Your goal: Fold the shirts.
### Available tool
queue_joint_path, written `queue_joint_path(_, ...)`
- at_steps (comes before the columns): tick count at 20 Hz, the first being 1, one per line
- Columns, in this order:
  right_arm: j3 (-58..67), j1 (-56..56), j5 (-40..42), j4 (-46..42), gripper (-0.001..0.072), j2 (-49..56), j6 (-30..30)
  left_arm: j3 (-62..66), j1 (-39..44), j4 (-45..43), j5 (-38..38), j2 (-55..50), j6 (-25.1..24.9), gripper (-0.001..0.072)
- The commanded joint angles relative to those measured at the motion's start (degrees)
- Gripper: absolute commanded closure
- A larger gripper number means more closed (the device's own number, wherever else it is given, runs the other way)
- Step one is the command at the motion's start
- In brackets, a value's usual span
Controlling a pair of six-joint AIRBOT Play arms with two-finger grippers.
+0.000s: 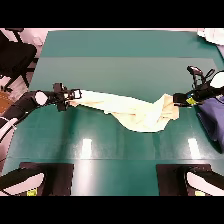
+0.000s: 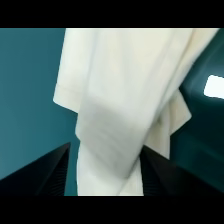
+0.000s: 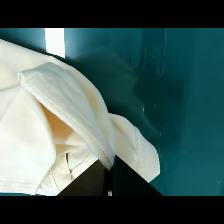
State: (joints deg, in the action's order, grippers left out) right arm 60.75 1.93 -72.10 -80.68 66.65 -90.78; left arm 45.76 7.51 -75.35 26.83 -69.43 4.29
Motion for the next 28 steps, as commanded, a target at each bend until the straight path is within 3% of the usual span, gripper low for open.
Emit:
queue_joint_path(1, 0.0, 0.0, 0.1, 0.1, 0.069, 0.0, 0.0, -0.2, 0.0, 2.1, -2.2, 0.0, -0.3, 0.0238)
queue_joint_path(13, 0.0, 0.0, 0.1, 0.1, 0.069, 0.0, 0.0, -0.2, 0.0, 4.5, 2.7, 0.0, -0.3, 0.0238)
queue_joint_path(21, 0.0, 0.0, 0.2, 0.1, 0.069, 0.0, 0.0, -0.2, 0.0, 4.5, -4.9, 0.0, -0.3, 0.0239)
queue_joint_path(28, 0.0, 0.0, 0.6, 0.1, 0.069, 0.0, 0.0, -0.2, 0.0, 4.5, -5.3, 0.0, -0.3, 0.0239)
